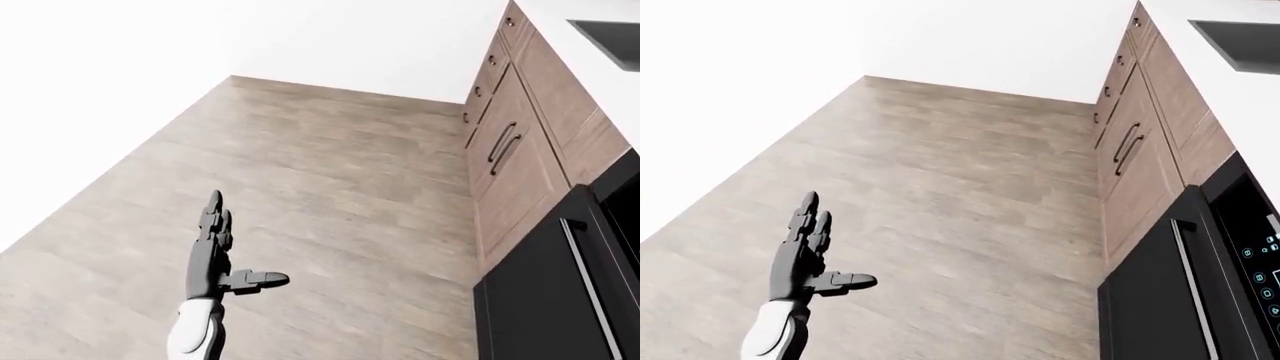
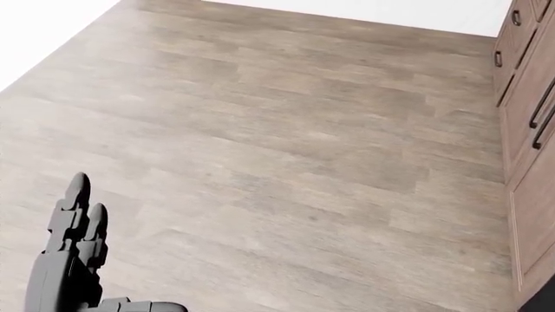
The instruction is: Close the dishwasher door
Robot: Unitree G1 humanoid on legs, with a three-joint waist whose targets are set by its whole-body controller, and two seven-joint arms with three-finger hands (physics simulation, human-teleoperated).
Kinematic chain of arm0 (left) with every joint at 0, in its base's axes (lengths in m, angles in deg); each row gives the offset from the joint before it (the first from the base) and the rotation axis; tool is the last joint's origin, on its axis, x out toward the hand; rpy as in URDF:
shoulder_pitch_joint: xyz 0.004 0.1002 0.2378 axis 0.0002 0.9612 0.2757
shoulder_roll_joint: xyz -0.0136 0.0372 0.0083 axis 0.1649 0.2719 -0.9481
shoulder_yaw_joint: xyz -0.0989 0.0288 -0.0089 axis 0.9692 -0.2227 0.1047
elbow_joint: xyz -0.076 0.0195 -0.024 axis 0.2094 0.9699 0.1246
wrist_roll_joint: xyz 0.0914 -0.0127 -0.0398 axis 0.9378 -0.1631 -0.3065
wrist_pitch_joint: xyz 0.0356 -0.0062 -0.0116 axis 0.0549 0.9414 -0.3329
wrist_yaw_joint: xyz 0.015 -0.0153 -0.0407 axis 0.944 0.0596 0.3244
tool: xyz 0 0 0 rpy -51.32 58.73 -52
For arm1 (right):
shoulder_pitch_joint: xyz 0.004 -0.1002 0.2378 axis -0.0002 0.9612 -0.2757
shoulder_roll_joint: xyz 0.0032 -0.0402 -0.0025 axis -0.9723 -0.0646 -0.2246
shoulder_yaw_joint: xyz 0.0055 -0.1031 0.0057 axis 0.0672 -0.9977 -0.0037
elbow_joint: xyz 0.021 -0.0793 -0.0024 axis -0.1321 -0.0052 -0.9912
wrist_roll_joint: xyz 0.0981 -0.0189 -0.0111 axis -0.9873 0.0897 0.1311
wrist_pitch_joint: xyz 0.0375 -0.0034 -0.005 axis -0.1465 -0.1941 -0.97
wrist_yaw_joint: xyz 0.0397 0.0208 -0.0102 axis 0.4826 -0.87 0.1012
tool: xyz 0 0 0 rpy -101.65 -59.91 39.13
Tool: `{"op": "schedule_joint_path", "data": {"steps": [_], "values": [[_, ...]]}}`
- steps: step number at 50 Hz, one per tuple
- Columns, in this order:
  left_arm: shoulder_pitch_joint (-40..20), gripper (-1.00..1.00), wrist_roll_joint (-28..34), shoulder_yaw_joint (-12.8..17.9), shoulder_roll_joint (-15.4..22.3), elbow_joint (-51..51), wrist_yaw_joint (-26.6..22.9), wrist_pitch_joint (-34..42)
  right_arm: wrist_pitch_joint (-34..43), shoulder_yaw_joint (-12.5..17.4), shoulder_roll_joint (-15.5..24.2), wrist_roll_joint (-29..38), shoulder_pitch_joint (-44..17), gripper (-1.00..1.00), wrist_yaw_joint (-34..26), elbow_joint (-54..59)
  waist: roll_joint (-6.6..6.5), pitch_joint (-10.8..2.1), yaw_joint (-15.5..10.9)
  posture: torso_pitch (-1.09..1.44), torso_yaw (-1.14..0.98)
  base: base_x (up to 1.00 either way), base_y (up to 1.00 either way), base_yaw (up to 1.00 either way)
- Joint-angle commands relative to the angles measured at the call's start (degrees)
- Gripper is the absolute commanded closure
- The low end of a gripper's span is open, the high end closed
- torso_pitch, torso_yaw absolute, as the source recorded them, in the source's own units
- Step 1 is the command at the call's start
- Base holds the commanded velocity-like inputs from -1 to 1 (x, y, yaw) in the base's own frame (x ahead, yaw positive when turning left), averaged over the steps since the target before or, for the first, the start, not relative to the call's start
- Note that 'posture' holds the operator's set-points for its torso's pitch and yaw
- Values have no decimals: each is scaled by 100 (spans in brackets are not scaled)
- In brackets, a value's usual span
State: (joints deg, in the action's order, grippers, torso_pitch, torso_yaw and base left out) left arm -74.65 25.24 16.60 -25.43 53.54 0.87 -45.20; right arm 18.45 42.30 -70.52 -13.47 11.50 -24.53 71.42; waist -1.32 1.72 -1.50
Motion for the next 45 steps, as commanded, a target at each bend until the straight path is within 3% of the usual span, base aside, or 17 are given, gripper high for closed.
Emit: {"op": "schedule_joint_path", "data": {"steps": [1, 45], "values": [[-79, -100, -12, 18, 23, -250, 2, -169, -224, 149, 314, -129, 88, -100, 676, -81, 154, -58, 52, 0, 0, 0, 0, 0], [-73, -100, 2, 3, 20, -212, 2, -213, -64, 186, 613, -469, 313, -100, 771, -79, 82, -23, 136, 0, 0, 0, 0, 0]]}}
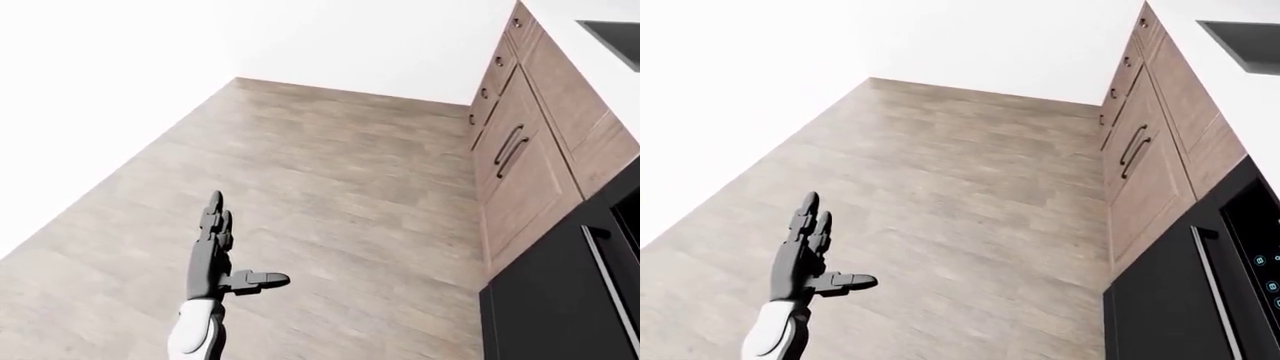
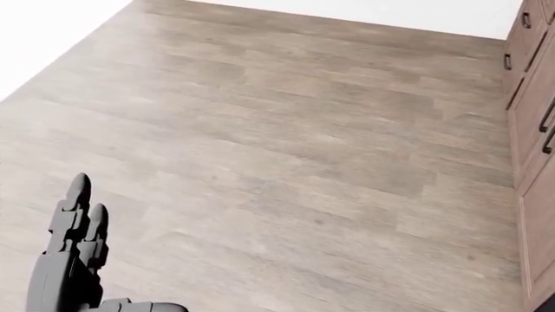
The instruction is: Close the dishwasher door
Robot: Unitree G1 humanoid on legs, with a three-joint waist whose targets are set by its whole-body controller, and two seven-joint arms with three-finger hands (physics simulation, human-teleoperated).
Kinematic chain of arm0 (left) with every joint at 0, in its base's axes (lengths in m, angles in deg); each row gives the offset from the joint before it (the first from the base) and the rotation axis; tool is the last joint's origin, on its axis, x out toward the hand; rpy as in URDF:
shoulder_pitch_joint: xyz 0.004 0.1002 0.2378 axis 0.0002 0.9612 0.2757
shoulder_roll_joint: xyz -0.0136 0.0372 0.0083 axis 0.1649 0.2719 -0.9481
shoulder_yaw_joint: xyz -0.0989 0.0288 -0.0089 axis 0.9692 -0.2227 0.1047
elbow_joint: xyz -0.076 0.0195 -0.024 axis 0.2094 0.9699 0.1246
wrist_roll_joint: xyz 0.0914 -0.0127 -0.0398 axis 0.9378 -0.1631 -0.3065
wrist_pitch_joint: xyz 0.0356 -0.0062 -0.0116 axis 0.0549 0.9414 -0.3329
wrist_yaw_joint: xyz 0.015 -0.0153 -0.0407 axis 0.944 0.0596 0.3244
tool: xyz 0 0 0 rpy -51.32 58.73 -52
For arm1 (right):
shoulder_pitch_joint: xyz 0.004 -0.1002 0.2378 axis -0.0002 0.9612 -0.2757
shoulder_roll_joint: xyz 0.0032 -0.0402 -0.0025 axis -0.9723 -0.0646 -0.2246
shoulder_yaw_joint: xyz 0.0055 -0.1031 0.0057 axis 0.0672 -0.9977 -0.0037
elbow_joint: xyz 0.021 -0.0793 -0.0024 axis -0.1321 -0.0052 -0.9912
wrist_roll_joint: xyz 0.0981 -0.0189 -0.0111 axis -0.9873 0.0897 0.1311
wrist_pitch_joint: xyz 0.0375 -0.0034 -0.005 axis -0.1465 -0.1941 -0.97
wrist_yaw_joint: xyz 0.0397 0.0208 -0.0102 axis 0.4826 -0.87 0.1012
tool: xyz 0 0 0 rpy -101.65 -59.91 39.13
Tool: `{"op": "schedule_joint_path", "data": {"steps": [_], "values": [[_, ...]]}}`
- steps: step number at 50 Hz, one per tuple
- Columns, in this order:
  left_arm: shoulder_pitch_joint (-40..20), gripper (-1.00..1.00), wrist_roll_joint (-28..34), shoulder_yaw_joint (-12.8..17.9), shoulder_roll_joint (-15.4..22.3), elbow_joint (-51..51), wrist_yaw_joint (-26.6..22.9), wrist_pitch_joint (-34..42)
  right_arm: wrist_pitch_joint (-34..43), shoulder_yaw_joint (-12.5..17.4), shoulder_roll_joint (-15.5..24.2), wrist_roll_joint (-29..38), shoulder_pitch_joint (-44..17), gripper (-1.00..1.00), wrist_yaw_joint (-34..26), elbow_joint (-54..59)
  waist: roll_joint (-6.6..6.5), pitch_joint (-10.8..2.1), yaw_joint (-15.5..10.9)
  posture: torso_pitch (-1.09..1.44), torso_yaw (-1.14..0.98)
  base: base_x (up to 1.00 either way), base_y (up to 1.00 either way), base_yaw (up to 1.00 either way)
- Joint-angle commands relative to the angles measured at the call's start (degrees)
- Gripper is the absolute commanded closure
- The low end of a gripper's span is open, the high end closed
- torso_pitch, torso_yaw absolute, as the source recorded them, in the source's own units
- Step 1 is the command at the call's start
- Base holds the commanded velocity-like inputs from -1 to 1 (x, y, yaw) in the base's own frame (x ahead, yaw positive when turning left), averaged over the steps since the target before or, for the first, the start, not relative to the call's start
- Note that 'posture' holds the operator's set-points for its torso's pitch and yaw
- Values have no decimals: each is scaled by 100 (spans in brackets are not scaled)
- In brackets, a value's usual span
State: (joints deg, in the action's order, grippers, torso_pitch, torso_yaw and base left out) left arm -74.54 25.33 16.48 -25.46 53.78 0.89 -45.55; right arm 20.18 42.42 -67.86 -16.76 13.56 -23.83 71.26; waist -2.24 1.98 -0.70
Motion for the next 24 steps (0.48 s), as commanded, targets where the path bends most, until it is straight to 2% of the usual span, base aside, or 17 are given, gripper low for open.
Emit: {"op": "schedule_joint_path", "data": {"steps": [1, 24], "values": [[-87, -100, 0, 10, 21, -222, 1, -186, -245, 180, 365, -155, 121, -100, 692, -63, 172, -49, 57, 0, 0, 0, 0, 0], [-84, -100, 32, -27, 16, -187, 9, -212, -225, 225, 540, -321, 302, -100, 596, -56, 133, -44, 62, 0, 0, 0, 0, 0]]}}
